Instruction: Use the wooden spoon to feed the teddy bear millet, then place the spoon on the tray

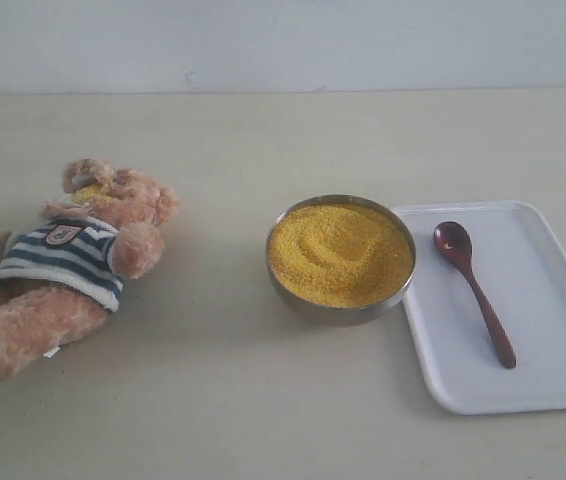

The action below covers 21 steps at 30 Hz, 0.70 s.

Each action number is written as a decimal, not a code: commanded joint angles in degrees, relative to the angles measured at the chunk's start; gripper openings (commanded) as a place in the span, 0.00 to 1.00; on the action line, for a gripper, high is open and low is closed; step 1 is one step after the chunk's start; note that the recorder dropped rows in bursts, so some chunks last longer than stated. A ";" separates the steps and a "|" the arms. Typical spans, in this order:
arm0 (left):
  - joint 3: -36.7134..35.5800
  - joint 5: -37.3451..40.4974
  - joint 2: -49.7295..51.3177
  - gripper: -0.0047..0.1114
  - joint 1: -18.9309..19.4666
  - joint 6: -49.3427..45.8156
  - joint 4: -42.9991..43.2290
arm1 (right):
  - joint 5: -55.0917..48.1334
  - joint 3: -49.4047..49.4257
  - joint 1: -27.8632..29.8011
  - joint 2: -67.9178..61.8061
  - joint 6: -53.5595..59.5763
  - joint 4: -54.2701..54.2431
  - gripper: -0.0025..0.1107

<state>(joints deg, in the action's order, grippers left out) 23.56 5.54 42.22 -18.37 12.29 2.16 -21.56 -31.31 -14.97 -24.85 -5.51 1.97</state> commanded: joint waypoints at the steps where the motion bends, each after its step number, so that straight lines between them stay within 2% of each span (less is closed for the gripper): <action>1: -0.28 -1.04 -0.40 0.07 0.10 0.18 -0.23 | -0.09 0.33 0.13 0.25 -0.14 -0.13 0.02; 5: -0.28 -1.04 -0.40 0.07 0.10 0.18 -0.23 | -0.09 0.33 0.13 0.25 -0.14 -0.13 0.02; 8: -0.28 -1.90 -2.52 0.07 0.10 -5.62 5.15 | -0.09 0.33 0.13 0.25 -0.14 -0.13 0.02; 11: -0.28 -4.65 -8.40 0.07 2.12 -9.73 7.53 | -0.09 0.33 0.13 0.25 -0.14 -0.13 0.02; 16: -3.25 -4.09 -20.16 0.07 11.04 -9.49 7.75 | -0.09 0.33 0.13 0.25 -0.14 -0.13 0.02; 21: -12.02 -3.71 -32.55 0.07 21.09 -4.36 7.75 | -0.09 0.33 0.13 0.25 -0.14 -0.13 0.02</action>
<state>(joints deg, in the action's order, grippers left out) 15.77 1.23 14.93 -1.82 5.05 9.58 -21.66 -31.31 -14.97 -24.85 -5.59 1.97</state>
